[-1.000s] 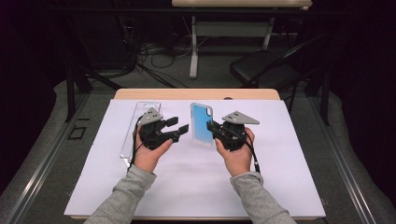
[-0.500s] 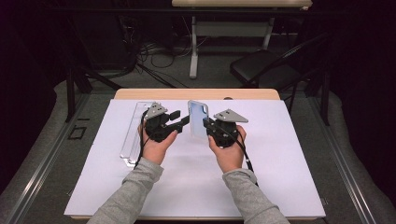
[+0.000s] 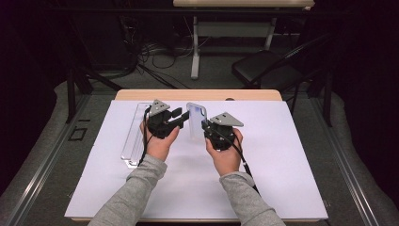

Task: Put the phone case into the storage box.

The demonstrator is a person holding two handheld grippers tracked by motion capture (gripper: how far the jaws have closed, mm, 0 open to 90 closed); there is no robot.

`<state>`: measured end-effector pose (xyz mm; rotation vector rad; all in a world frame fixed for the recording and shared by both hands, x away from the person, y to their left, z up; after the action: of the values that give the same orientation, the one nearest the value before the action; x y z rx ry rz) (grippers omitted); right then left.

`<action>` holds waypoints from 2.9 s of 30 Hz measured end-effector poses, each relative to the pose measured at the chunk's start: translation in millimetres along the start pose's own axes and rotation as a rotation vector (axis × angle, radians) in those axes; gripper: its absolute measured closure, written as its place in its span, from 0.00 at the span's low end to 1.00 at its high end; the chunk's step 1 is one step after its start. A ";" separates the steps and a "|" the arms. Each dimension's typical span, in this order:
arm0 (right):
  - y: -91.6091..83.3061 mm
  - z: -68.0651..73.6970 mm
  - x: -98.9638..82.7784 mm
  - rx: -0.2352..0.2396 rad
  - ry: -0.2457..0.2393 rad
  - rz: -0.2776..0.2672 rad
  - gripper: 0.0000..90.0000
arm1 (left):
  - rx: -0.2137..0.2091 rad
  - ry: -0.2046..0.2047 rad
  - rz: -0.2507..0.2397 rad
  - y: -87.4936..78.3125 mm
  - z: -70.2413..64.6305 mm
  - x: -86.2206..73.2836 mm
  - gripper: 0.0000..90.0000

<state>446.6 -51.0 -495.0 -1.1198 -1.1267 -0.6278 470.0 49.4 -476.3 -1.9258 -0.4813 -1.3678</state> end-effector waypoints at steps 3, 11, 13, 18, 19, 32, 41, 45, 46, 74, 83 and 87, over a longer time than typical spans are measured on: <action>1.0 0.9 -0.9 -0.007 -0.004 0.001 0.91 | 0.005 -0.011 0.000 0.8 1.8 1.3 0.73; 3.1 2.8 -2.8 -0.019 0.002 -0.004 0.91 | 0.030 -0.032 -0.005 4.8 5.3 2.8 0.79; 3.4 3.6 -3.3 -0.023 -0.002 -0.010 0.91 | 0.028 -0.044 -0.007 6.1 5.6 2.9 0.80; 3.7 3.9 -6.1 -0.021 -0.002 -0.007 0.91 | 0.021 -0.056 -0.008 7.2 6.4 2.8 0.84; 4.0 4.3 -6.2 -0.021 0.003 -0.010 0.91 | 0.019 -0.061 -0.013 7.6 6.2 3.1 0.85; 3.5 7.2 -7.5 -0.014 -0.005 -0.021 0.91 | -0.003 -0.075 -0.014 8.5 4.0 3.4 0.93; 3.1 7.3 -7.0 -0.013 0.001 -0.029 0.91 | -0.006 -0.092 -0.013 8.2 4.2 2.9 0.95; 2.6 7.2 -6.7 -0.014 -0.004 -0.030 0.91 | -0.008 -0.096 -0.010 8.3 4.4 2.5 0.97; 2.6 7.3 -6.8 -0.013 -0.003 -0.030 0.91 | -0.006 -0.095 -0.011 8.3 4.5 2.6 0.97; 3.6 8.1 -8.1 -0.012 0.013 -0.030 0.91 | 0.024 -0.095 -0.008 8.6 4.4 1.5 0.99; 3.7 8.3 -8.1 -0.012 0.014 -0.030 0.91 | 0.030 -0.097 -0.008 8.5 3.8 1.8 0.99; 3.9 7.7 -7.6 -0.014 0.008 -0.034 0.91 | 0.030 -0.091 -0.009 8.6 3.9 2.3 0.99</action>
<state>444.3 -43.5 -503.4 -1.1110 -1.1379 -0.6666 479.0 46.3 -477.8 -1.9699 -0.5517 -1.2757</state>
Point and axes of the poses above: each handheld gripper's, and its own axes: y roughly forward along the jaws, x roughly out of its top, z roughly to its left, the point moved 10 cm from there along y, roughly forward along the jaws, and after that the axes turned 5 degrees about -x, right-handed, at the moved point
